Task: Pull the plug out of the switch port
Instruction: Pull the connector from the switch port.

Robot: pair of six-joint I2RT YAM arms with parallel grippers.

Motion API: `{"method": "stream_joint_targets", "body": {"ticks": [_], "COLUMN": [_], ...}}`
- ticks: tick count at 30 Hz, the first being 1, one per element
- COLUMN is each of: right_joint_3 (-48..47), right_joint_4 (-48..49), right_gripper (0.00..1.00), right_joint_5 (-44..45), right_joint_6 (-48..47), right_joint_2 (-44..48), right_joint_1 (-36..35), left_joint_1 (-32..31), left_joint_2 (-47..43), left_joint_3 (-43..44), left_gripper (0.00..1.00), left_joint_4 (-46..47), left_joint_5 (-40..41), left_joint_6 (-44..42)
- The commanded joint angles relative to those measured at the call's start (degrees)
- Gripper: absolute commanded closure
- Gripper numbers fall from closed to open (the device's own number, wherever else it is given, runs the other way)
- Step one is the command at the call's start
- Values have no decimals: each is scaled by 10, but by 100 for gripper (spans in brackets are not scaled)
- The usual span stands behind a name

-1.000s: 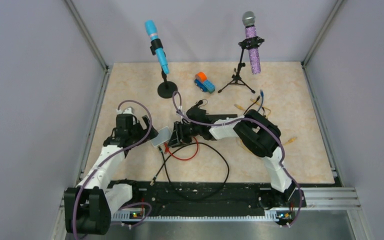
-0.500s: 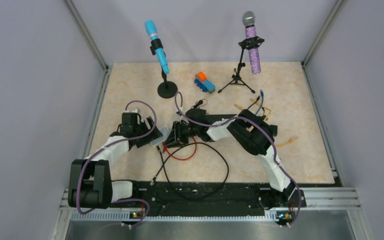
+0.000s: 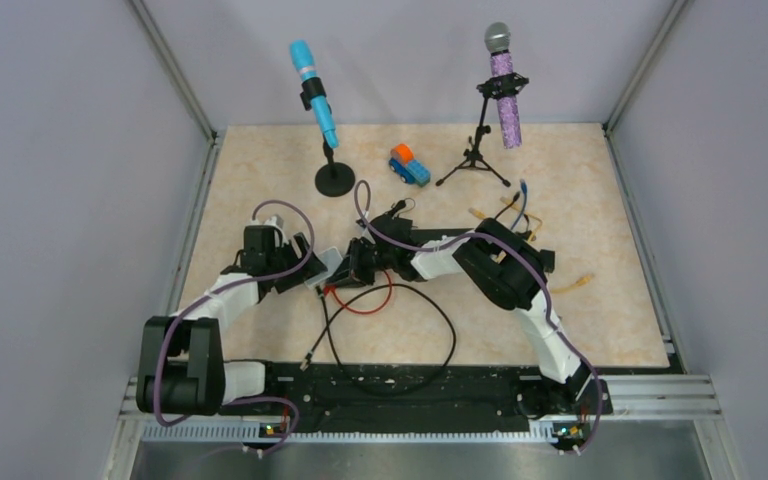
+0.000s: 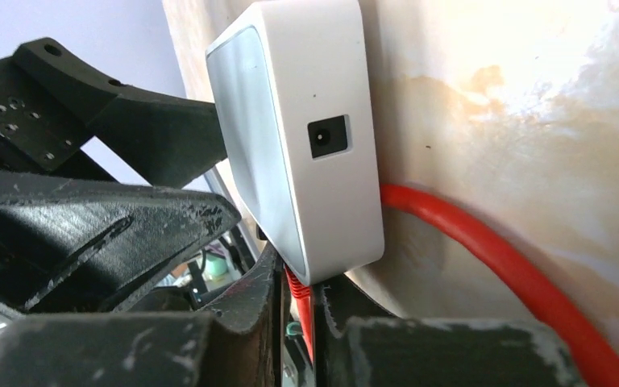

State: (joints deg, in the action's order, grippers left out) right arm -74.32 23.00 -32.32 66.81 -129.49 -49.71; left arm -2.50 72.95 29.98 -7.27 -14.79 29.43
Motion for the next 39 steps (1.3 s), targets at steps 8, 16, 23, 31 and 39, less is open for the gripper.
{"method": "stream_joint_targets", "body": {"ticks": [8,16,23,31,39], "right_joint_3": [36,40,29,16,13], "right_joint_4": [9,-9,-44,-73,-63], "right_gripper": [100,100,100,100,100], "right_joint_5": [-6,-87,-151,-175,-189], "right_joint_6": [-46,-110,-148,-173,-161], "right_joint_2": [23,29,25,29,25], "right_joint_1": [22,69,88,95,95], "left_joint_1": [-3,-21,-76,-97,-157], "left_joint_2": [-45,-40,11,94,163], "left_joint_3": [16,103,162,194,200], "left_gripper": [1,1,1,1,1], "left_joint_4": [-28,-98,-119,-132,-134], "left_joint_5": [-4,8,-47,-93,-75], "left_joint_6": [-43,-189,-373,-455,-501]}}
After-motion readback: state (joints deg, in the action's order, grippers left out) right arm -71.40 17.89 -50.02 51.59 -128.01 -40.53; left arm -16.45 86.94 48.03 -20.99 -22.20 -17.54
